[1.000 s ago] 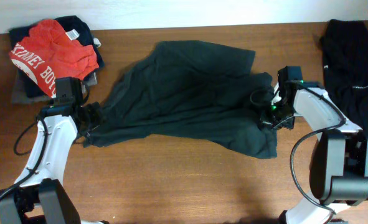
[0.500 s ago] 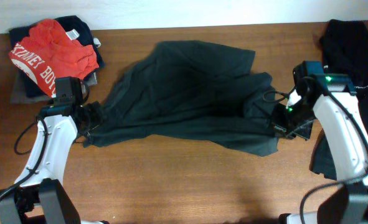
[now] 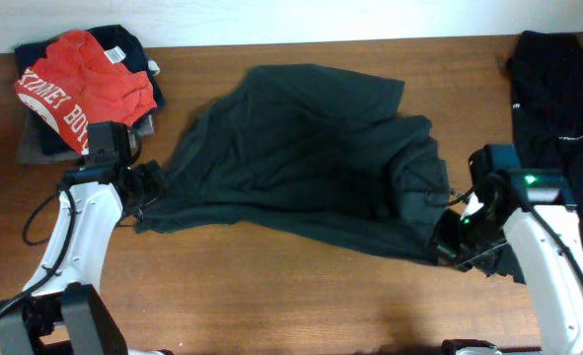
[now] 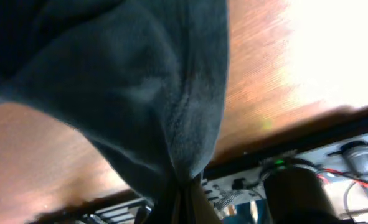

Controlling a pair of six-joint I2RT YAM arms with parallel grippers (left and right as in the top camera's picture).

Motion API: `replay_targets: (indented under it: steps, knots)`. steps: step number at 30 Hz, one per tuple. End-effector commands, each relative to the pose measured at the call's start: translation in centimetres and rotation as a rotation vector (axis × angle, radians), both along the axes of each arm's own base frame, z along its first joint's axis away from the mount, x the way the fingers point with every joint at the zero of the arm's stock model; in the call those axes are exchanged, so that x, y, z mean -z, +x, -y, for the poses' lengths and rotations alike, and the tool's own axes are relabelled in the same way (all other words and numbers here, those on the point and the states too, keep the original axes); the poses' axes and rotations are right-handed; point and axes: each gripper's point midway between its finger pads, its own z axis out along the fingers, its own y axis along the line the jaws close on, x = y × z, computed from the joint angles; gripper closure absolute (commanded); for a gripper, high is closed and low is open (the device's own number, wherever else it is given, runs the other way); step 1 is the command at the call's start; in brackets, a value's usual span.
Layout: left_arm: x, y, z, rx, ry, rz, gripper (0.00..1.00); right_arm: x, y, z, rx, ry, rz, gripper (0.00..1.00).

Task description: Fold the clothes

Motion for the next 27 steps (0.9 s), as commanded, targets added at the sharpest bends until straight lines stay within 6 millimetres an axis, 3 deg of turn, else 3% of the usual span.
replay_targets:
  steps: [1,4,13,14,15,16,21,27]
  knots:
    - [-0.3,0.5,-0.1,-0.003,-0.002,0.012,0.01,1.7,-1.0,-1.3,0.027,0.073,-0.033,0.96]
    - [-0.3,0.5,-0.1,-0.003,-0.002,0.013,0.01,3.1,-2.2,-1.4,0.064,0.065,-0.085,0.96]
    - [-0.4,0.8,-0.2,-0.003,0.001,0.027,0.01,3.8,-3.5,-2.2,0.066,-0.107,-0.143,0.96]
    - [-0.4,0.8,-0.2,-0.003,0.001,0.027,0.01,3.9,-3.6,-2.7,0.038,-0.119,-0.136,0.87]
    - [-0.5,0.9,-0.2,-0.003,0.001,0.029,0.01,3.9,-3.6,-3.1,0.015,-0.120,-0.131,0.52]
    - [-0.5,1.0,-0.2,-0.003,0.002,0.033,0.01,3.9,-3.7,-3.3,-0.001,-0.121,-0.129,0.07]
    - [-0.6,1.2,-0.2,-0.003,0.003,0.042,0.01,3.5,-2.4,-3.0,-0.002,-0.142,-0.079,0.14]
    - [-0.6,1.2,-0.2,-0.003,0.003,0.042,0.01,-0.4,4.6,-1.6,-0.087,-0.160,0.211,0.21]
